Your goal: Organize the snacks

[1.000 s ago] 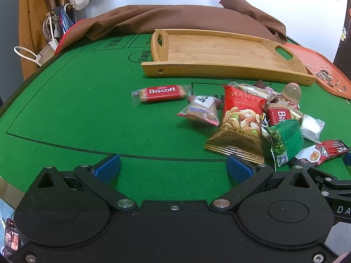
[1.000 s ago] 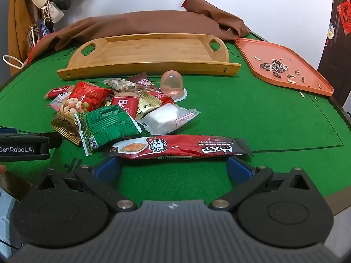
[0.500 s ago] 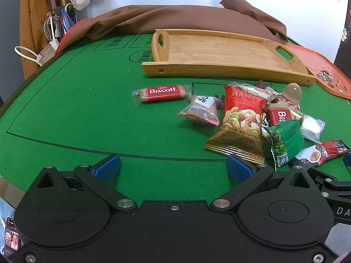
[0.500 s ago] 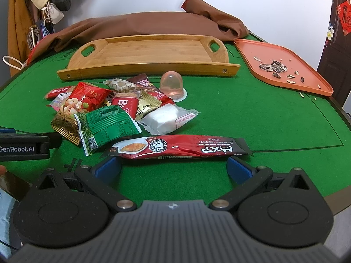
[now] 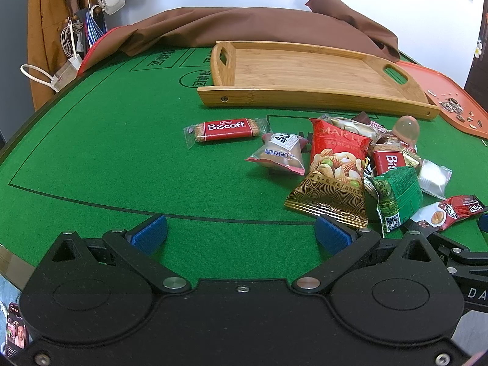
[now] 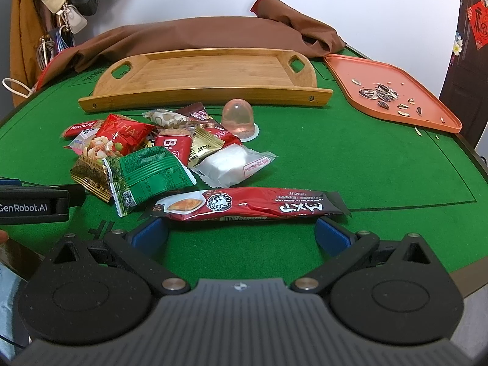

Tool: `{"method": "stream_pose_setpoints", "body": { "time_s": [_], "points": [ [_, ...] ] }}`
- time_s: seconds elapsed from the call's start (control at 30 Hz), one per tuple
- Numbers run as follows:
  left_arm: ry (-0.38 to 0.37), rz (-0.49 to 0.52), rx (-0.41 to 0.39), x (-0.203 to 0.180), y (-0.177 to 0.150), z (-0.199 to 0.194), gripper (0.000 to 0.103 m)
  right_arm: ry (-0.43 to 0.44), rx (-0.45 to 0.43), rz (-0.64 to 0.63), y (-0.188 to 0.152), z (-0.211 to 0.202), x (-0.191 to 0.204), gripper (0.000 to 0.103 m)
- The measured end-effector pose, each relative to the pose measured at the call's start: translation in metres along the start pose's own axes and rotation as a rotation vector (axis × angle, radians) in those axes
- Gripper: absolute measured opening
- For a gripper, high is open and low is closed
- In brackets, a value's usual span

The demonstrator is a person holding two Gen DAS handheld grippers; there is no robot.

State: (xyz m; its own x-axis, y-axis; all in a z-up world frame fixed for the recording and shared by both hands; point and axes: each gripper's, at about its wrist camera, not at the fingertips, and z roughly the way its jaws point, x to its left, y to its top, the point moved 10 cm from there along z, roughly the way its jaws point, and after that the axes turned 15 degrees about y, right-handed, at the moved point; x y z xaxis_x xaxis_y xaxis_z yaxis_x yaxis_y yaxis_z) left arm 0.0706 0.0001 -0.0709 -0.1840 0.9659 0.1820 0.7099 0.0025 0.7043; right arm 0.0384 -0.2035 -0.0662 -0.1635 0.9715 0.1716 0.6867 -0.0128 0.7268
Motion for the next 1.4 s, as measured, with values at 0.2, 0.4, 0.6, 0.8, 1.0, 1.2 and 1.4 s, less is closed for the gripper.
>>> {"method": "stream_pose_setpoints", "body": {
  "time_s": [0.2,0.4,0.6,0.8,1.0,1.2,1.4],
  "points": [
    [0.0,-0.001,-0.002,0.0,0.0003,0.0,0.103,0.0,-0.002,-0.001,-0.0001,0.0001,0.0004,0.103],
    [0.0,0.0,-0.002,0.002,-0.0001,-0.0016,0.103,0.0,-0.002,-0.001,-0.0004,0.0,0.0005,0.103],
    [0.0,-0.001,-0.003,0.0018,0.0,-0.0016,0.103,0.001,-0.011,-0.004,-0.0001,-0.0005,0.0003,0.103],
    [0.0,-0.001,-0.003,0.0019,0.0,-0.0017,0.103,0.0,-0.015,-0.005,-0.0005,-0.001,0.0006,0.103],
    [0.0,-0.001,-0.003,0.0016,0.0001,-0.0016,0.103,0.0,-0.018,-0.006,-0.0006,-0.001,0.0006,0.103],
    [0.003,-0.004,-0.012,0.0031,-0.0004,-0.0037,0.103,0.002,-0.047,-0.021,-0.0018,-0.0025,0.0023,0.103],
    [0.002,-0.008,-0.031,0.0051,0.0007,-0.003,0.103,-0.008,-0.081,-0.028,-0.0031,-0.0045,0.0029,0.103]
  ]
}}
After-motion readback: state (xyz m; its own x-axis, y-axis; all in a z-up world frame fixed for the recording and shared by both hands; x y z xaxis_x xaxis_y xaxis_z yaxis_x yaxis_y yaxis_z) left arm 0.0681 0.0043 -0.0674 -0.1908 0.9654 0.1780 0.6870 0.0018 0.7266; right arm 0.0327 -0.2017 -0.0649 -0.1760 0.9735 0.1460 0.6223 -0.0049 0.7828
